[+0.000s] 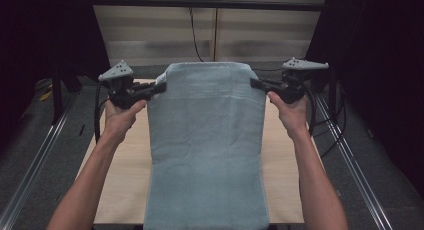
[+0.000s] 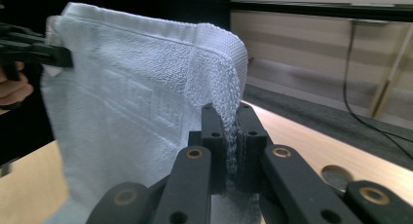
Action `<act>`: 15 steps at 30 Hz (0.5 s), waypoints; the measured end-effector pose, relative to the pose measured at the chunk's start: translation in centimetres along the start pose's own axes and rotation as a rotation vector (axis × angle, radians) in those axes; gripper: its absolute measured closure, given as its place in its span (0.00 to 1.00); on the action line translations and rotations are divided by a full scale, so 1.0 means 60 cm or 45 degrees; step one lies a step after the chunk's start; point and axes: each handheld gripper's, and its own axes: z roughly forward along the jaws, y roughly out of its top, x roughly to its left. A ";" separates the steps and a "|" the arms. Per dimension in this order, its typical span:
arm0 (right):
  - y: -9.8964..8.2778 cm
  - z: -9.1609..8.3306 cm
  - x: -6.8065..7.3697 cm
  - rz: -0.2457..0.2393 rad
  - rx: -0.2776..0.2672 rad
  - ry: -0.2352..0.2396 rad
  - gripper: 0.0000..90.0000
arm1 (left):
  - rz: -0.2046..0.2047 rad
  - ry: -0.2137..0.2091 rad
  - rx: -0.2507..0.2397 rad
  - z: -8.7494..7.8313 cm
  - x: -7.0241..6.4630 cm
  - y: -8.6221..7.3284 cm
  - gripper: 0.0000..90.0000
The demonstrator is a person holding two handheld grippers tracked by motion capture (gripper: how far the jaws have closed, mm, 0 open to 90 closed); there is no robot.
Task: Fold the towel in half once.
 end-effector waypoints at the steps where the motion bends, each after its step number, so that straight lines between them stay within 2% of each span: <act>1: -0.007 -0.007 0.007 -0.002 -0.001 0.013 0.94 | 0.008 -0.009 -0.002 -0.007 -0.008 -0.007 0.93; 2: -0.015 -0.014 0.014 -0.006 0.002 0.023 0.94 | 0.002 -0.019 -0.009 -0.016 -0.019 -0.016 0.93; 4: -0.034 -0.029 0.029 -0.015 0.014 0.057 0.95 | 0.020 -0.033 0.003 -0.028 -0.032 -0.029 0.93; 8: -0.063 -0.052 0.055 -0.043 0.051 0.087 0.95 | 0.021 -0.058 0.007 -0.050 -0.050 -0.055 0.93; 10: -0.077 -0.065 0.069 -0.052 0.062 0.111 0.95 | 0.001 -0.080 0.018 -0.063 -0.059 -0.066 0.93; 12: -0.091 -0.080 0.082 -0.058 0.071 0.132 0.95 | 0.008 -0.099 0.024 -0.077 -0.072 -0.076 0.93; 15: -0.111 -0.098 0.098 -0.050 0.089 0.163 0.95 | -0.010 -0.138 0.037 -0.093 -0.095 -0.101 0.93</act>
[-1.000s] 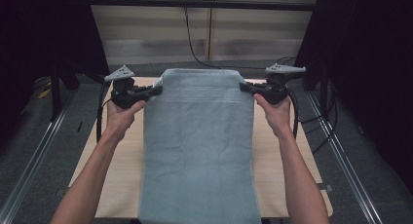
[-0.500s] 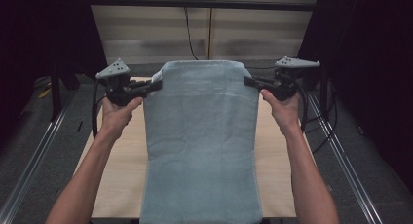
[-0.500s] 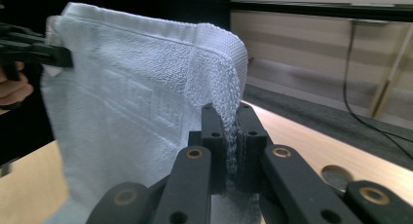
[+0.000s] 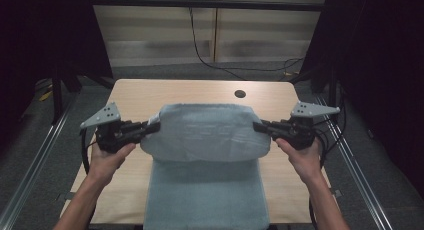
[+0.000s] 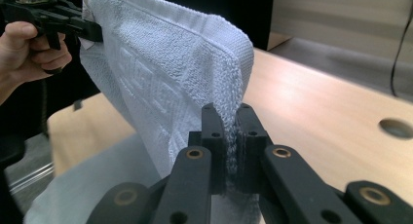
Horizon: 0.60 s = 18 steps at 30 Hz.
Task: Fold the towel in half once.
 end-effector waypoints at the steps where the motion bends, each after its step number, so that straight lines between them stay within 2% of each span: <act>1: -0.009 -0.003 0.006 0.001 0.011 0.007 0.94 | -0.004 0.005 0.013 -0.001 -0.006 -0.008 0.93; 3: -0.027 -0.005 0.014 0.013 0.046 0.021 0.94 | -0.024 -0.006 0.069 0.000 -0.017 -0.033 0.93; 4: -0.040 -0.004 0.019 0.014 0.073 0.018 0.94 | -0.022 0.014 0.133 0.005 -0.020 -0.048 0.93; 5: -0.056 -0.002 0.022 0.024 0.098 0.027 0.94 | -0.043 0.020 0.213 0.014 -0.018 -0.070 0.92; 8: -0.117 0.015 0.025 0.092 0.208 0.046 0.94 | -0.123 -0.023 0.316 0.031 -0.014 -0.122 0.92; 10: -0.162 0.027 0.024 0.136 0.281 0.057 0.94 | -0.179 -0.048 0.381 0.041 -0.020 -0.158 0.92; 11: -0.184 0.030 0.025 0.169 0.307 0.062 0.94 | -0.184 -0.051 0.400 0.043 -0.023 -0.167 0.92; 13: -0.208 0.029 0.029 0.207 0.320 0.074 0.94 | -0.206 -0.077 0.426 0.041 -0.033 -0.181 0.92; 16: -0.218 0.023 0.044 0.184 0.363 0.067 0.94 | -0.216 -0.088 0.436 0.031 -0.047 -0.191 0.92; 18: -0.229 0.022 0.054 0.177 0.393 0.065 0.94 | -0.224 -0.080 0.473 0.032 -0.051 -0.207 0.92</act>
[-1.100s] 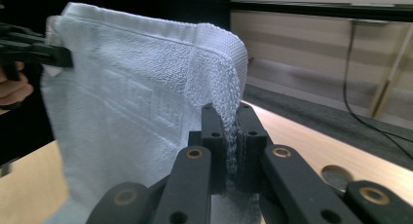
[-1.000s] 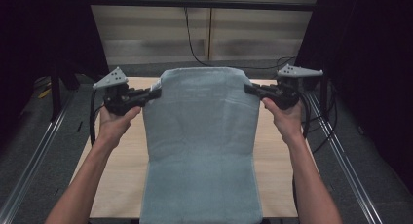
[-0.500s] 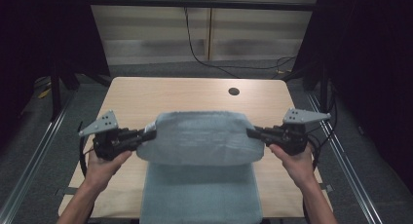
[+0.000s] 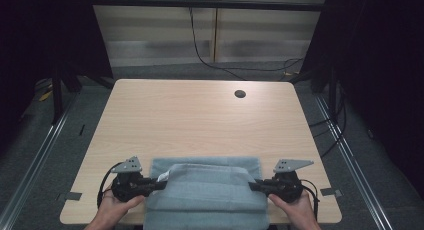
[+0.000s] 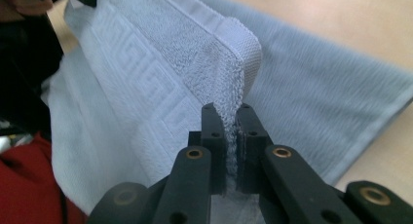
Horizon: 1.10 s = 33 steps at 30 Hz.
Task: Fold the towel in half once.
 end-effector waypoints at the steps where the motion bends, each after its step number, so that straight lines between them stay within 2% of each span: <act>1: -0.007 0.006 0.002 -0.001 0.028 0.000 0.94 | -0.017 -0.005 0.041 0.009 0.001 -0.011 0.92; 3: -0.018 0.021 0.003 -0.012 0.104 -0.019 0.94 | -0.022 0.009 0.094 0.023 0.001 -0.020 0.92; 6: -0.023 0.038 -0.003 -0.008 0.138 -0.042 0.94 | -0.038 0.030 0.118 0.035 0.010 -0.022 0.92; 8: -0.022 0.044 -0.007 -0.030 0.145 -0.066 0.94 | -0.043 0.032 0.094 0.041 0.017 -0.024 0.92; 10: -0.017 0.049 -0.008 -0.069 0.163 -0.086 0.94 | -0.019 0.072 0.074 0.045 0.025 -0.019 0.92; 14: 0.004 0.066 -0.021 -0.077 0.172 -0.131 0.95 | -0.040 0.134 0.052 0.057 0.053 -0.001 0.92; 15: 0.011 0.072 -0.027 -0.075 0.177 -0.152 0.94 | -0.046 0.136 0.049 0.060 0.060 0.004 0.92; 19: 0.035 0.090 -0.054 -0.055 0.170 -0.163 0.95 | -0.080 0.174 0.034 0.077 0.102 0.033 0.92; 21: 0.047 0.098 -0.070 -0.045 0.168 -0.168 0.95 | -0.075 0.197 0.038 0.084 0.116 0.046 0.92; 23: 0.059 0.108 -0.091 -0.012 0.144 -0.172 0.95 | -0.075 0.229 0.036 0.095 0.134 0.063 0.93; 25: 0.071 0.116 -0.107 0.009 0.134 -0.187 0.95 | -0.103 0.229 0.017 0.101 0.148 0.070 0.93; 29: 0.095 0.134 -0.132 0.018 0.135 -0.231 0.95 | -0.082 0.263 0.011 0.112 0.170 0.087 0.93; 33: 0.120 0.151 -0.159 0.028 0.131 -0.267 0.95 | -0.104 0.294 0.008 0.127 0.201 0.112 0.93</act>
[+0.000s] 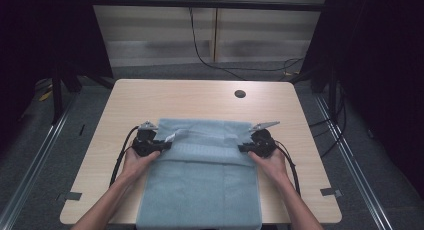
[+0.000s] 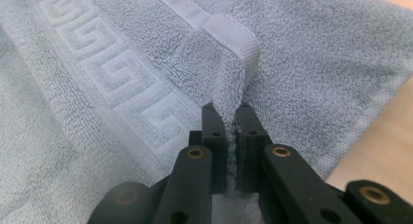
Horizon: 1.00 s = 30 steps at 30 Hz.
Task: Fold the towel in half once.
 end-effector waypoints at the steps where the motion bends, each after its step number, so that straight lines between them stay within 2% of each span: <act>1: 0.009 0.007 -0.008 0.014 -0.003 -0.007 0.95 | -0.010 0.012 0.003 0.005 0.006 0.007 0.93; 5: 0.036 0.028 -0.030 0.047 -0.016 -0.033 0.95 | -0.019 0.062 -0.009 0.020 0.024 0.026 0.93; 7: 0.045 0.036 -0.038 0.067 -0.020 -0.035 0.95 | -0.035 0.077 -0.035 0.029 0.035 0.033 0.93; 9: 0.055 0.045 -0.049 0.078 -0.034 -0.047 0.95 | -0.036 0.082 -0.051 0.034 0.043 0.037 0.93; 10: 0.058 0.047 -0.052 0.088 -0.037 -0.050 0.95 | -0.059 0.079 -0.060 0.037 0.047 0.039 0.93; 14: 0.076 0.061 -0.064 0.105 -0.041 -0.097 0.95 | -0.049 0.117 -0.053 0.043 0.048 0.047 0.93; 17: 0.087 0.071 -0.071 0.122 -0.056 -0.131 0.95 | -0.074 0.114 -0.066 0.045 0.053 0.049 0.93; 20: 0.091 0.075 -0.073 0.143 -0.063 -0.131 0.95 | -0.100 0.097 -0.088 0.045 0.058 0.047 0.92; 21: 0.090 0.073 -0.073 0.138 -0.062 -0.129 0.95 | -0.067 0.109 -0.085 0.043 0.056 0.048 0.92; 23: 0.087 0.068 -0.071 0.135 -0.072 -0.111 0.95 | -0.060 0.120 -0.090 0.039 0.051 0.049 0.92; 26: 0.084 0.054 -0.078 0.172 -0.152 -0.064 0.95 | -0.075 0.067 -0.155 0.020 0.049 0.059 0.92; 28: 0.092 0.041 -0.076 0.156 -0.197 -0.062 0.95 | -0.060 0.031 -0.203 -0.004 0.046 0.072 0.92; 29: 0.097 0.031 -0.073 0.147 -0.227 -0.053 0.95 | -0.037 0.033 -0.232 -0.021 0.042 0.081 0.92; 30: 0.106 0.016 -0.069 0.139 -0.263 -0.045 0.95 | -0.037 0.028 -0.257 -0.031 0.040 0.086 0.92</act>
